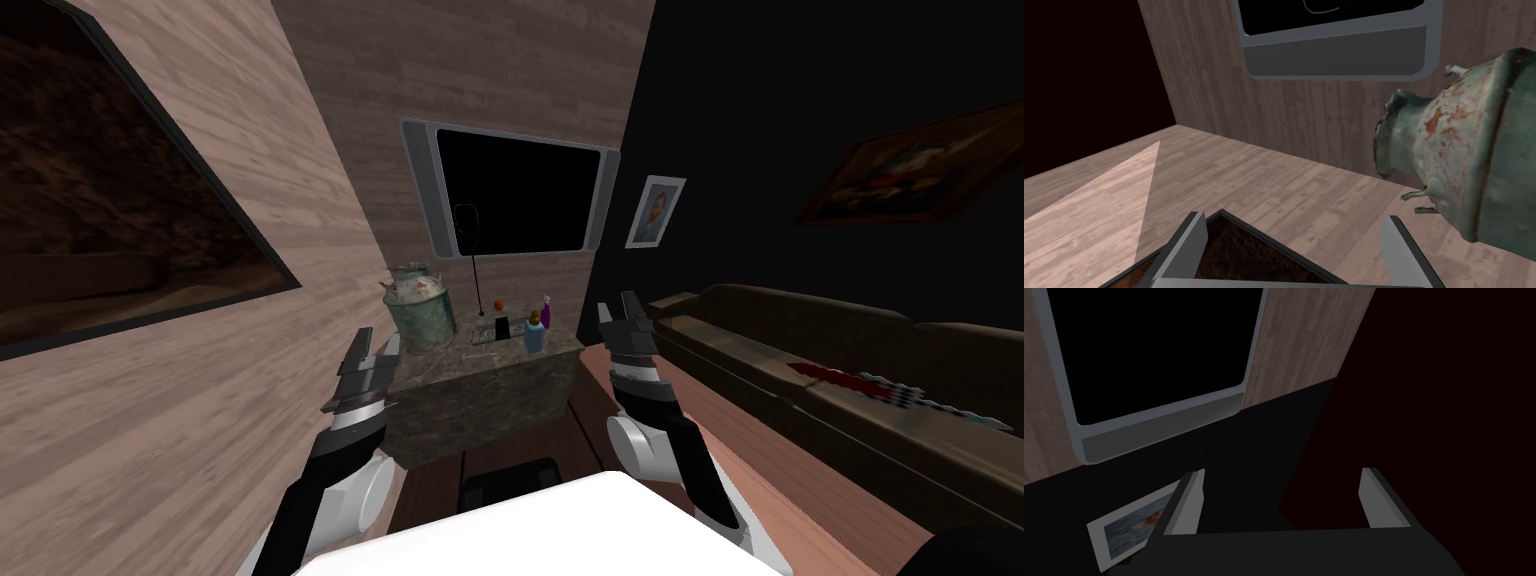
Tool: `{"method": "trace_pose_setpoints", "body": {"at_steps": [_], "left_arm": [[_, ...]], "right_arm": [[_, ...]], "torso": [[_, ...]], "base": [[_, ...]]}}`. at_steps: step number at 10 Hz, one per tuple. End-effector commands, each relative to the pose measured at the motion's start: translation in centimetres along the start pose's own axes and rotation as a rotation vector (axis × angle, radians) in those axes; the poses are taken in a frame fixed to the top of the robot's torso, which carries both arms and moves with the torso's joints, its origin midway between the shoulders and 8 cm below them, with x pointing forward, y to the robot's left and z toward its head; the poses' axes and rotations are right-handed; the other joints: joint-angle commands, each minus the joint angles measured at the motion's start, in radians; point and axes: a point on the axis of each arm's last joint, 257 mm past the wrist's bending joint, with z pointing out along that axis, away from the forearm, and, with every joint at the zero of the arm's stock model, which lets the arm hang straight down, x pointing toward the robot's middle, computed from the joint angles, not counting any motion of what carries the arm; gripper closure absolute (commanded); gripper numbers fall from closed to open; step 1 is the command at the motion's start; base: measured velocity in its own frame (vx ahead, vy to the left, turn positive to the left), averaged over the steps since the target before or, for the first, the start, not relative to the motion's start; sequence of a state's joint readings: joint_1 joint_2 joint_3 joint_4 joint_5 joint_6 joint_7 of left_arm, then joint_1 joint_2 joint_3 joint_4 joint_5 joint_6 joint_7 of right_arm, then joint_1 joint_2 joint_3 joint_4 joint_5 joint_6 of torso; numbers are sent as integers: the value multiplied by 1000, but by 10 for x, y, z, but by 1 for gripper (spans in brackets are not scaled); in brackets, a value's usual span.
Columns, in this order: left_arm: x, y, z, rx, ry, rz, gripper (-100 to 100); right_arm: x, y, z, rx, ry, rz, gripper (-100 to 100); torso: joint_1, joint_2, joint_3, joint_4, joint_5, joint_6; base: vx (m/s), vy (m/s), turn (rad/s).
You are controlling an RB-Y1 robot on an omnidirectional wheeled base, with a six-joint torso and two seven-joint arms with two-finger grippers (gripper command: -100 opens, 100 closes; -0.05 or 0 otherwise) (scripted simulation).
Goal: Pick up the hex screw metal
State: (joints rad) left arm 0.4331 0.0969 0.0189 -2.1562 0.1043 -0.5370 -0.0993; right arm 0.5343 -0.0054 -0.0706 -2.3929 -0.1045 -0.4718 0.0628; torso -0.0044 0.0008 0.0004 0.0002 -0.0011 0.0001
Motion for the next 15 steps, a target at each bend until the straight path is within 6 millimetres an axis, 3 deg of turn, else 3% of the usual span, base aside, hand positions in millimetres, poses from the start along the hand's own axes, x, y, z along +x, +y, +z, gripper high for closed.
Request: {"method": "trace_pose_setpoints", "body": {"at_steps": [1, 15], "left_arm": [[3, 15, 6, -39, 18, -5, -100], [15, 144, 49, -360, 94, -52, -100]], "right_arm": [[0, 0, 0, 0, 0, 0, 0], [0, 0, 0, 0, 0, 0, 0]], "torso": [[0, 0, 0, 0, 0, 0], [-1, 0, 0, 0, 0, 0]], "base": [[-25, -58, 72], [-23, -69, 66]]}}
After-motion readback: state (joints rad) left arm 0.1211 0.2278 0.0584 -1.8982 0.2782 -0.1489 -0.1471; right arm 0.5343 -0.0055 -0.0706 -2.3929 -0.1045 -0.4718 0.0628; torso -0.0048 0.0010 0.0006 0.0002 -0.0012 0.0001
